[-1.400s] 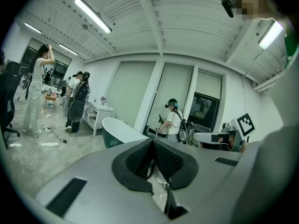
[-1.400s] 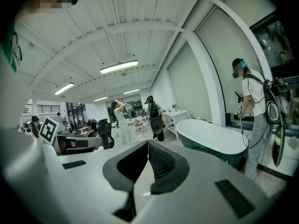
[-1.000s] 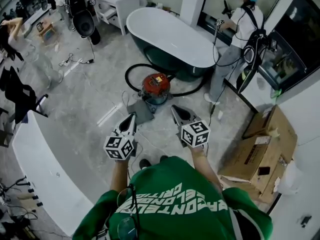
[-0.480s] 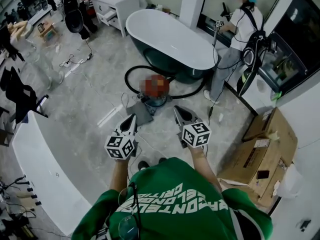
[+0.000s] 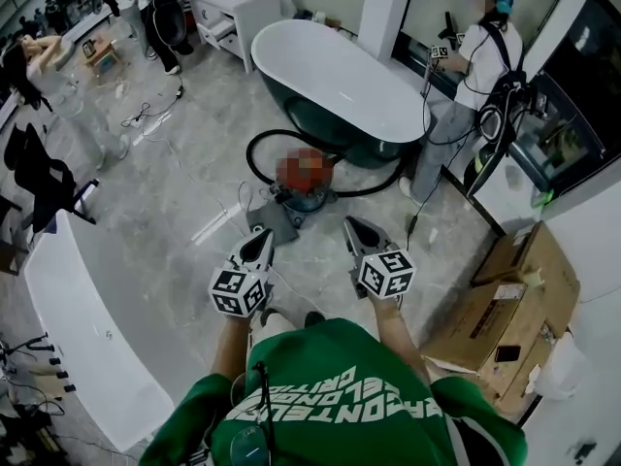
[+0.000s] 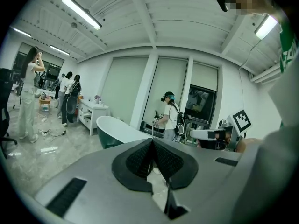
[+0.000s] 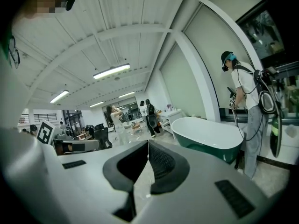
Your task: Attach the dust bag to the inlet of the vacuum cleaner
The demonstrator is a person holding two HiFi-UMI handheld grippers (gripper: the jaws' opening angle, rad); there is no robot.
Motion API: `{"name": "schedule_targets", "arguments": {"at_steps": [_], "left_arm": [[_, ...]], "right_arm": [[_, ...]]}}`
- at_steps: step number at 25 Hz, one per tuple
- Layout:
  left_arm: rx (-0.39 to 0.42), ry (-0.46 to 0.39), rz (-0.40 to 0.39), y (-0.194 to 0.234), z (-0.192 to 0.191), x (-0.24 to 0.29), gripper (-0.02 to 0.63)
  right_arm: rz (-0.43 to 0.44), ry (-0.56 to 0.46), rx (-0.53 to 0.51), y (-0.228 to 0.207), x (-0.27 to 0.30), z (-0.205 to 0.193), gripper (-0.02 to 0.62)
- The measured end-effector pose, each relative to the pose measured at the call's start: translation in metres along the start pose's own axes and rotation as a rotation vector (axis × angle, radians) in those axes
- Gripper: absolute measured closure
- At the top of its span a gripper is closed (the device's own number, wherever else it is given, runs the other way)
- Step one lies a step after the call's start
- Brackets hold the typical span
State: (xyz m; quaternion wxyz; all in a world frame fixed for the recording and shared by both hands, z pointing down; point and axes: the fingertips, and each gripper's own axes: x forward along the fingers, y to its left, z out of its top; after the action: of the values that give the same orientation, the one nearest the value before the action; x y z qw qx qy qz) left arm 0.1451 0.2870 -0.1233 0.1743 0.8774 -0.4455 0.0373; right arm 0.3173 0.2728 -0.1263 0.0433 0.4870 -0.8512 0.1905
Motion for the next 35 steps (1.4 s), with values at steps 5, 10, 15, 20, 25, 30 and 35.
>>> {"name": "schedule_targets", "arguments": {"at_steps": [5,10,15,20,25,30,35], "left_arm": [[-0.014,0.008,0.0,0.013,-0.002,0.01,0.601],[-0.026,0.016,-0.028,0.038,-0.002,0.026,0.601],[-0.022,0.029,-0.097,0.09,0.01,0.053,0.601],[0.003,0.06,-0.215,0.152,0.033,0.071,0.601],[-0.003,0.103,-0.323,0.22,0.051,0.08,0.601],[-0.013,0.115,-0.427,0.277,0.066,0.085,0.601],[-0.036,0.116,-0.473,0.322,0.076,0.091,0.601]], "right_arm": [[-0.019,0.028,0.008,-0.01,0.006,-0.008,0.586],[-0.067,0.041,0.006,-0.016,0.023,-0.01,0.586],[-0.12,0.03,0.01,-0.011,0.074,-0.004,0.586],[-0.166,0.03,0.032,0.019,0.153,0.005,0.586],[-0.247,0.022,0.054,0.052,0.222,0.019,0.586],[-0.304,0.018,0.075,0.09,0.267,0.031,0.586],[-0.349,0.032,0.077,0.109,0.303,0.035,0.586]]}}
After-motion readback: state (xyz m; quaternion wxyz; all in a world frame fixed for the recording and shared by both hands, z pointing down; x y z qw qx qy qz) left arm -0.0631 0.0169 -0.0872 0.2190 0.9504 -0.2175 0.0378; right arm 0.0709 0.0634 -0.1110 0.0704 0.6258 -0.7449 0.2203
